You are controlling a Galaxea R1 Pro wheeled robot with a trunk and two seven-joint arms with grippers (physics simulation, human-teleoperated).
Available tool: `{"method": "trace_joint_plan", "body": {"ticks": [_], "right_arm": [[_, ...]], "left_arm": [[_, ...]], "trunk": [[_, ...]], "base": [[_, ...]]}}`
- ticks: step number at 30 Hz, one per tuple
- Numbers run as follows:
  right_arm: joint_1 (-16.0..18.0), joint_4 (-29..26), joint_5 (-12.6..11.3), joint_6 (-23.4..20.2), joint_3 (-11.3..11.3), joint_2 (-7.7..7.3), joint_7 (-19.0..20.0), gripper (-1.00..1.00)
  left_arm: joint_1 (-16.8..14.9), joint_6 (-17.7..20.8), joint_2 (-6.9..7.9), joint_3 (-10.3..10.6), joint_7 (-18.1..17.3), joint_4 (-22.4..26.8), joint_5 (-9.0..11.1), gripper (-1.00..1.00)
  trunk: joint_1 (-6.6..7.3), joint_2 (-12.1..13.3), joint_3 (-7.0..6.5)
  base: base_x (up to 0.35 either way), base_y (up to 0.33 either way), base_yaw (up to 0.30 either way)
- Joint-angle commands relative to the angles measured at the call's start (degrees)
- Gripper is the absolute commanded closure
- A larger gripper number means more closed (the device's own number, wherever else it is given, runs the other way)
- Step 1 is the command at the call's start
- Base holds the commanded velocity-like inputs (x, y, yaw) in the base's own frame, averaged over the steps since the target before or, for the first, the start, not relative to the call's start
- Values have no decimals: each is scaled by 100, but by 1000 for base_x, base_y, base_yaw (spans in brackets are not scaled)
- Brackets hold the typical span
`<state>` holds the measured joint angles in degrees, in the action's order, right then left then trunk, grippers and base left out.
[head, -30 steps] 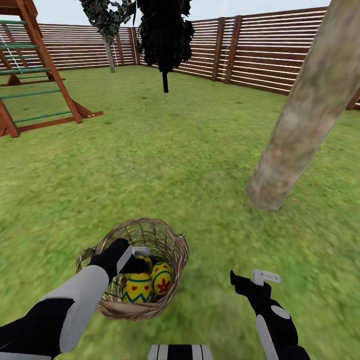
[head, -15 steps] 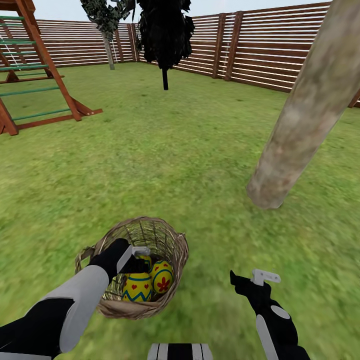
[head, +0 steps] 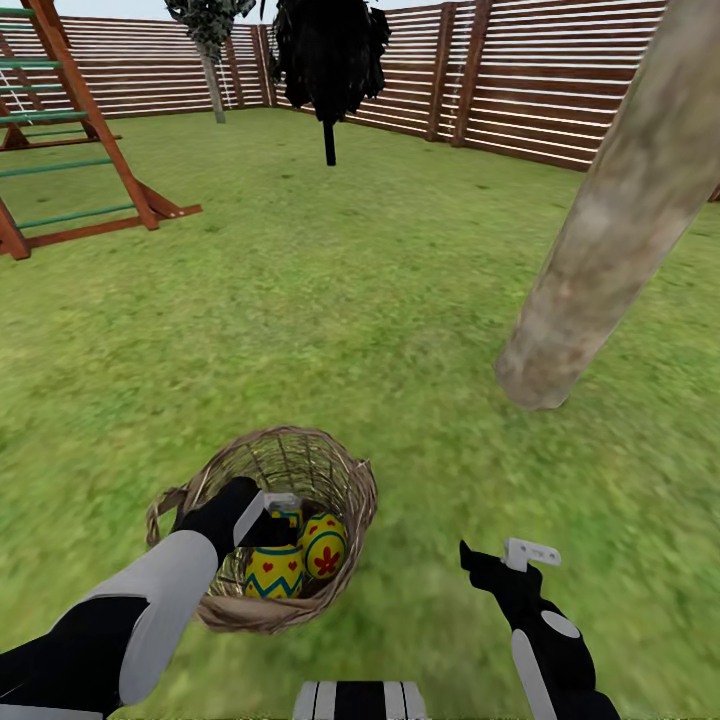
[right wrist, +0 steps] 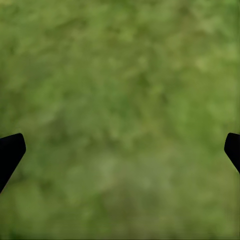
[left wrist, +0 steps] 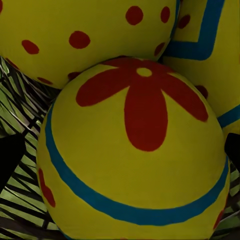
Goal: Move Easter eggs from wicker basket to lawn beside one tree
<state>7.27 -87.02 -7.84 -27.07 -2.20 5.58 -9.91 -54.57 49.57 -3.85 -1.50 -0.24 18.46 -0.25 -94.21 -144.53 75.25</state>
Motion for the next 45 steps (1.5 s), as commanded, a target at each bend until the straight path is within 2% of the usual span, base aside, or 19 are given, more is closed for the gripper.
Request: {"method": "trace_joint_plan", "body": {"ticks": [1,43,44,45], "right_arm": [[2,-8,-60,-22,0,4,-37,-100],[2,-8,-60,-18,0,5,-37,-100],[2,-8,-60,-18,0,5,-37,-100],[2,-8,-60,-18,0,5,-37,-100]], "left_arm": [[-1,27,-2,-16,-3,8,-3,-100],[-1,35,-2,-17,-20,8,9,-100],[-1,35,-2,-17,-20,8,12,100],[-1,35,-2,-17,-20,8,14,100]], "trunk": [[1,-2,5],[-6,-6,71],[-6,-6,71],[-6,-6,71]], "base": [[0,0,0],[0,0,0],[0,0,0],[0,0,0]]}}
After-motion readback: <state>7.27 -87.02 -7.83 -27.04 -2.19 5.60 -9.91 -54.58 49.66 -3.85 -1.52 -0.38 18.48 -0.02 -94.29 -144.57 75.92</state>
